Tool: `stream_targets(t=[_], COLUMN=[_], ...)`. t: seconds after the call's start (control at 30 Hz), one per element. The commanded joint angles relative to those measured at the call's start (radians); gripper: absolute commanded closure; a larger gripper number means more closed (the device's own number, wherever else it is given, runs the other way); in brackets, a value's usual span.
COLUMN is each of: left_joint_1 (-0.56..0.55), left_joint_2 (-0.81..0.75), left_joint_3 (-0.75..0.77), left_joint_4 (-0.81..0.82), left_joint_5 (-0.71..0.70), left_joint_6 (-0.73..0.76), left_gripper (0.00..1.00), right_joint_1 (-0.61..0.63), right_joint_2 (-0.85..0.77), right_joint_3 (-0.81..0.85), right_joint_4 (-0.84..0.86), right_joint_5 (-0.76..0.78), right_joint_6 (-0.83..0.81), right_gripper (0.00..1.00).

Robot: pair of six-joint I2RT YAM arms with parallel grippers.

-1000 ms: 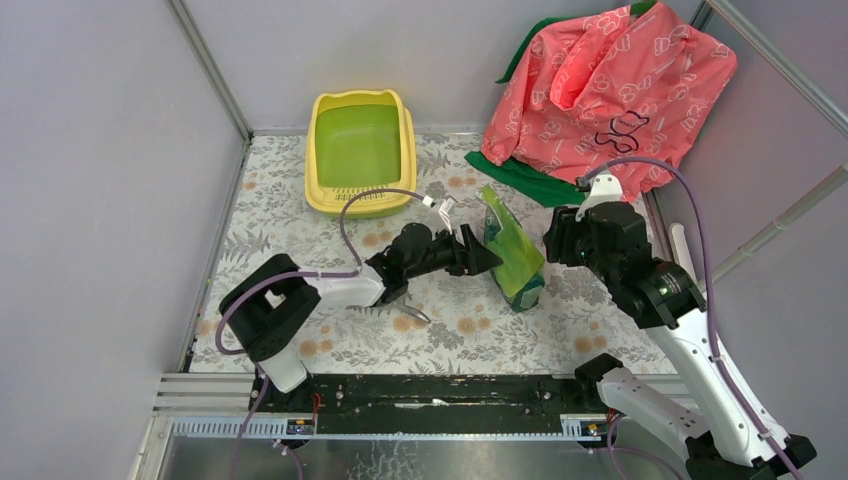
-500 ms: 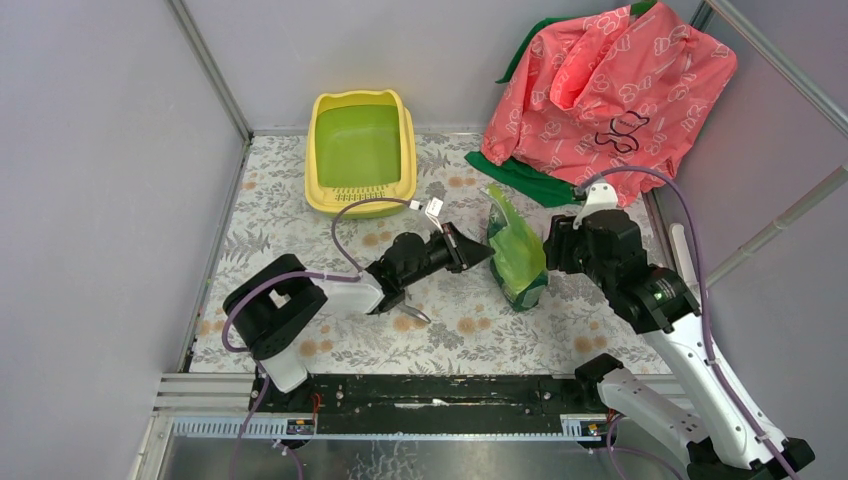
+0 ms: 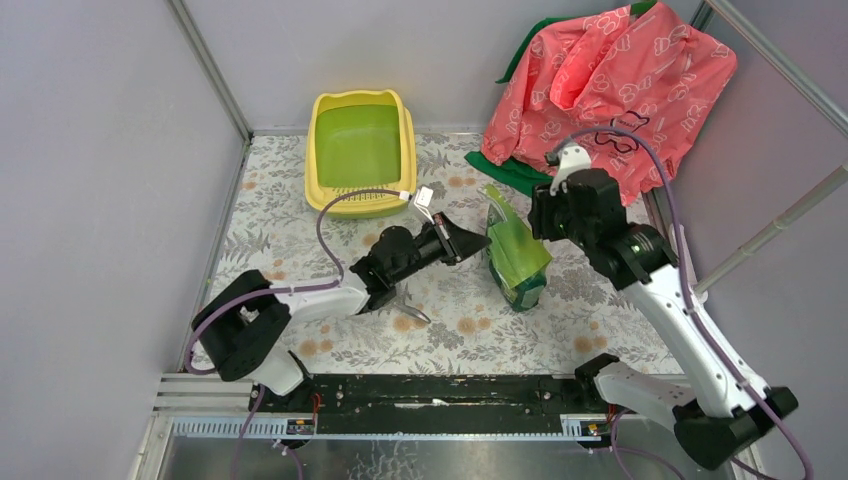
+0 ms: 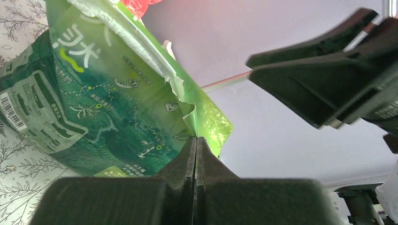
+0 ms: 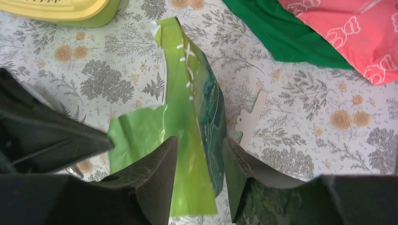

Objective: Fill the litter box with clean litter

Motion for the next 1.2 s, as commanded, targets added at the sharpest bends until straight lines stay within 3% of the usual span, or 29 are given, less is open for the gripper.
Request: stream_targets(t=[0.0,0.33,0.4,0.5,0.57,0.77,0.97,1.17], left_joint_1=[-0.007,-0.01,-0.01,-0.009,-0.005,0.047,0.125,0.142], left_joint_2=[-0.064,-0.122,-0.132,-0.172,-0.202,-0.267,-0.305,-0.301], left_joint_3=[0.017,0.09,0.097,0.057,0.039,0.003,-0.062,-0.086], left_joint_4=[-0.051,-0.281,-0.37,-0.448,-0.497,-0.568,-0.551,-0.527], left_joint_5=[-0.022,-0.009,-0.038,-0.095,-0.125,-0.148,-0.091,-0.07], left_joint_6=[0.022,0.053,0.07,0.082,0.101,0.125,0.101,0.093], left_gripper=[1.0,1.0,0.84,0.45,0.35,0.32,0.31,0.31], right_joint_1=[0.018,0.224,0.241,0.248,0.249,0.248,0.248,0.25], right_joint_2=[0.11,0.389,0.434,0.48,0.496,0.552,0.589,0.567], right_joint_3=[0.094,0.258,0.284,0.3,0.3,0.321,0.332,0.266], right_joint_4=[0.055,0.075,0.08,0.097,0.117,0.129,0.104,0.124], right_joint_5=[-0.003,0.186,0.24,0.33,0.367,0.424,0.417,0.432], right_joint_6=[-0.072,-0.178,-0.179,-0.181,-0.189,-0.241,-0.28,-0.306], right_gripper=[0.53,0.52,0.52,0.52,0.52,0.53,0.63,0.57])
